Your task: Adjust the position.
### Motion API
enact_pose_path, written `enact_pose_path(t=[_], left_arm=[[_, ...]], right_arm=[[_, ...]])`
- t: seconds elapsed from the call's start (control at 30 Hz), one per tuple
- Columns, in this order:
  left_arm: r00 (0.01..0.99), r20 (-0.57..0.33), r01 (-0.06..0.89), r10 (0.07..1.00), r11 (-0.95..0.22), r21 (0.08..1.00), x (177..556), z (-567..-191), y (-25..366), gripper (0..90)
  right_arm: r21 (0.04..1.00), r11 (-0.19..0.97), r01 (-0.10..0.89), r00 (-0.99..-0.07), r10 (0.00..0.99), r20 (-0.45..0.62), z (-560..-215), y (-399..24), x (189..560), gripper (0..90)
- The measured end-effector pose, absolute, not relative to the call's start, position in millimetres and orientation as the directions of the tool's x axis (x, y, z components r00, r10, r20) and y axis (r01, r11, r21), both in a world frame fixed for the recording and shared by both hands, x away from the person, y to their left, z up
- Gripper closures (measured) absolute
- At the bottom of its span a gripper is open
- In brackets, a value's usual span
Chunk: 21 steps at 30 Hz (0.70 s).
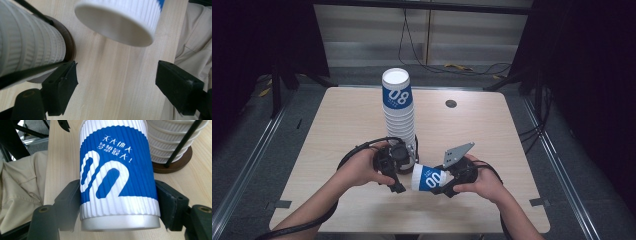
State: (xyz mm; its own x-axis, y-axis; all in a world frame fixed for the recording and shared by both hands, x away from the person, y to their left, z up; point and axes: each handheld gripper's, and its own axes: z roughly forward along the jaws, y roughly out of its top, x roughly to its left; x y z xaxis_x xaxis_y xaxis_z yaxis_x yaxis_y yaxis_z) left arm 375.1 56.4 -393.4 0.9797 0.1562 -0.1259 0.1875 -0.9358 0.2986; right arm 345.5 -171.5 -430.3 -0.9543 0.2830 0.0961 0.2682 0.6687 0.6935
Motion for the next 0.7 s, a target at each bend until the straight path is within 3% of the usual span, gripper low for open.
enact_pose_path(t=[0.2,0.7], left_arm=[[0.971,-0.139,0.226,0.193,-0.927,0.299,377.2,-399.1,62.6,17.7],[0.975,-0.15,0.206,0.164,-0.924,0.323,379.6,-402.1,65.1,17.7]], right_arm=[[0.709,0.649,0.275,-0.951,0.291,0.102,-429.0,-176.8,344.8,27.9],[0.755,0.576,0.312,-0.938,0.314,0.148,-433.1,-181.7,345.8,27.6]])
